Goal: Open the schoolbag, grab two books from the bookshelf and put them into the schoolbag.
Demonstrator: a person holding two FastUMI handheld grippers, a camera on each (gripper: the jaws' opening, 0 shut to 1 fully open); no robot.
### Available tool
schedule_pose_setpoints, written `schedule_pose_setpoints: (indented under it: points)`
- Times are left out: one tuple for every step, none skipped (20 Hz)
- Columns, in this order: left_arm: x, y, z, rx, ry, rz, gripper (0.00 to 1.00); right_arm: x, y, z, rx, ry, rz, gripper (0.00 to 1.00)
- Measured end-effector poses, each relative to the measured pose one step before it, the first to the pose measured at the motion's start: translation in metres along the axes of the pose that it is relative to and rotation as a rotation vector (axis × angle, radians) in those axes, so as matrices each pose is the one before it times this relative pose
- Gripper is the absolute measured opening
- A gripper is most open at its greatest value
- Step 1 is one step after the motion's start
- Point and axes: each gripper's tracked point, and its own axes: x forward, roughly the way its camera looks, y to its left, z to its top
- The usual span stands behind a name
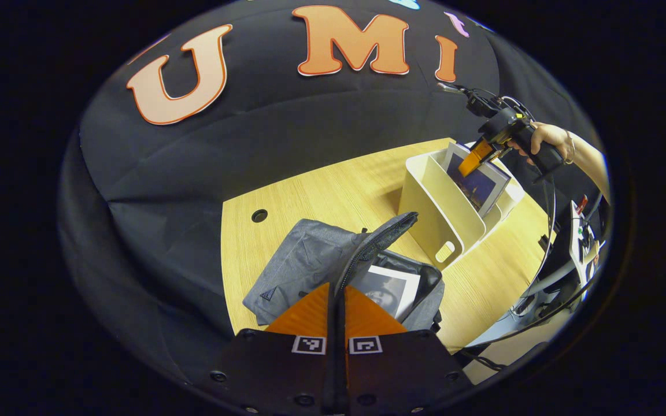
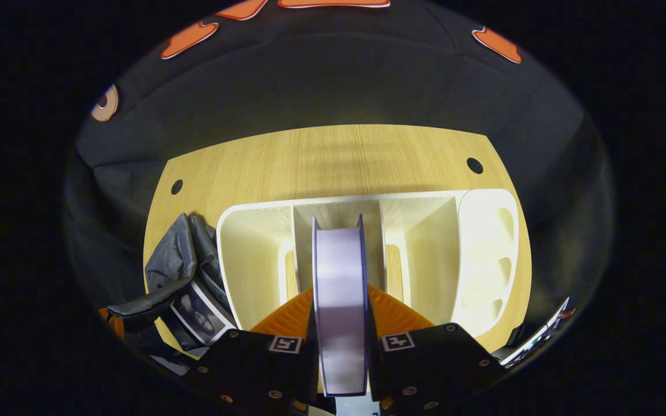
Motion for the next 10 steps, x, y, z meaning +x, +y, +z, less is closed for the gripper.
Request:
schedule_pose_setpoints:
  points:
    - [0.00196, 0.00032, 0.00061, 0.00253, -0.00032, 0.00003, 0.01, -0.00464, 0.00230, -0.00011, 0.00343, 0.00044, 0.01101, 0.35]
    - [0.00017, -0.00018, -0.00063, 0.00005, 0.00035, -0.00030, 0.01, -0.00537, 0.00217, -0.00006, 0.00485, -0.00125, 0.00778, 0.35]
    - [0.00033, -0.00106, 0.00050, 0.00013, -0.00049, -0.00464, 0.01, -0.00674, 0.00082, 0.00127, 0.00962, -0.01084, 0.00121, 0.35]
    - [0.00035, -0.00009, -0.00001, -0.00015, -0.00181, -0.00441, 0.01, -0.00752, -0.00001, 0.00107, -0.00815, -0.01396, -0.00030, 0.35]
    - [0.00062, -0.00076, 0.00157, -0.00020, -0.00164, -0.00409, 0.00, -0.00744, -0.00063, 0.00089, -0.01196, -0.01477, -0.00510, 0.34]
    - [-0.00096, 0.00079, -0.00063, 0.00215, -0.00142, -0.00322, 0.01, -0.01005, -0.00035, 0.00163, -0.00434, -0.01592, -0.00557, 0.35]
    - [0.00088, 0.00113, 0.00089, 0.00339, -0.00188, -0.00233, 0.01, -0.00979, 0.00153, 0.00045, -0.00116, -0.00477, -0.00028, 0.34]
    - [-0.00052, 0.00002, -0.00089, 0.00322, -0.00284, -0.00071, 0.01, -0.01093, 0.00207, 0.00045, 0.00826, -0.00534, 0.00135, 0.34]
    - [-0.00012, 0.00026, 0.00109, 0.00255, -0.00437, -0.00416, 0.01, -0.01209, 0.00042, 0.00043, 0.00513, -0.00972, 0.00547, 0.35]
    - [-0.00019, -0.00010, -0.00048, -0.00020, -0.00237, -0.00494, 0.01, -0.01144, -0.00033, 0.00267, 0.01074, -0.02006, 0.00352, 0.34]
